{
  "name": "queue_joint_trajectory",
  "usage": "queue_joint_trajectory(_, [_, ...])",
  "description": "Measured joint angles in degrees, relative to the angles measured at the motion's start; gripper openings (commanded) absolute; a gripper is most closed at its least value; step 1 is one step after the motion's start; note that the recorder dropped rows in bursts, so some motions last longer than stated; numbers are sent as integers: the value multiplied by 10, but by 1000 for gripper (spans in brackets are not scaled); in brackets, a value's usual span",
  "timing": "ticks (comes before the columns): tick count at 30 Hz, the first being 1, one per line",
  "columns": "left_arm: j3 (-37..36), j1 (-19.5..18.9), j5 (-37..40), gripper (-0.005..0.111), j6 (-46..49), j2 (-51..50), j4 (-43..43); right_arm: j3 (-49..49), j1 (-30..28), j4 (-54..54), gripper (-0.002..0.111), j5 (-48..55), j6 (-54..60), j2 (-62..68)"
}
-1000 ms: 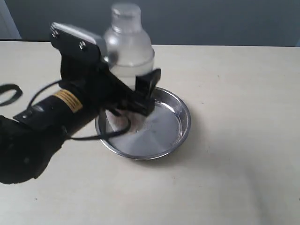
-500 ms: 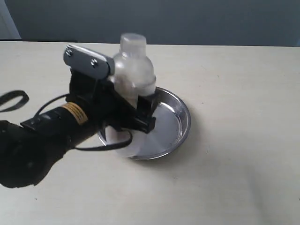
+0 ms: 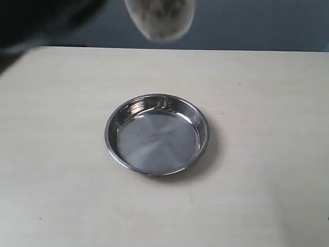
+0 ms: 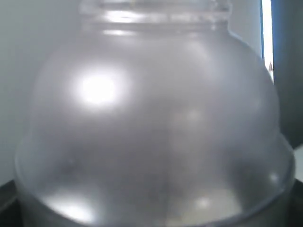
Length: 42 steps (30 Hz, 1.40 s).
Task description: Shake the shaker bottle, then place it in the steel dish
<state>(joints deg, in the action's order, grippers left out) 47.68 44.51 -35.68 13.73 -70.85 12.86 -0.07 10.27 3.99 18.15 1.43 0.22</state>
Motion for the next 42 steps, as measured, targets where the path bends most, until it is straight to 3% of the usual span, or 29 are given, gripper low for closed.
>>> queue_joint_trajectory(6, [-89,2,61,0,-6,-93,39,0,0,0,-1,0,0,0])
queue_joint_trajectory(11, [-94,10,-29,0,-12,-97,26,0,0,0,-1,0,0,0])
queue_joint_trajectory(16, [-65,10,-132,0,51,-87,10,0,0,0,-1,0,0,0])
queue_joint_trajectory(22, [12,5,-58,0,69,-14,15,0,0,0,-1,0,0,0])
queue_joint_trajectory(27, [-90,-41,-65,0,-7,-154,129,0,0,0,-1,0,0,0])
queue_joint_trajectory(30, [-128,-36,-48,0,-60,-211,60,0,0,0,-1,0,0,0])
queue_joint_trajectory(33, [-58,-27,-77,0,-50,-156,-15,0,0,0,-1,0,0,0])
queue_joint_trajectory(37, [67,-27,-51,0,-13,-57,-39,0,0,0,-1,0,0,0])
queue_joint_trajectory(39, [84,-31,-37,0,-4,-32,-36,0,0,0,-1,0,0,0])
queue_joint_trajectory(42, [44,-40,-17,0,-1,-60,9,0,0,0,-1,0,0,0])
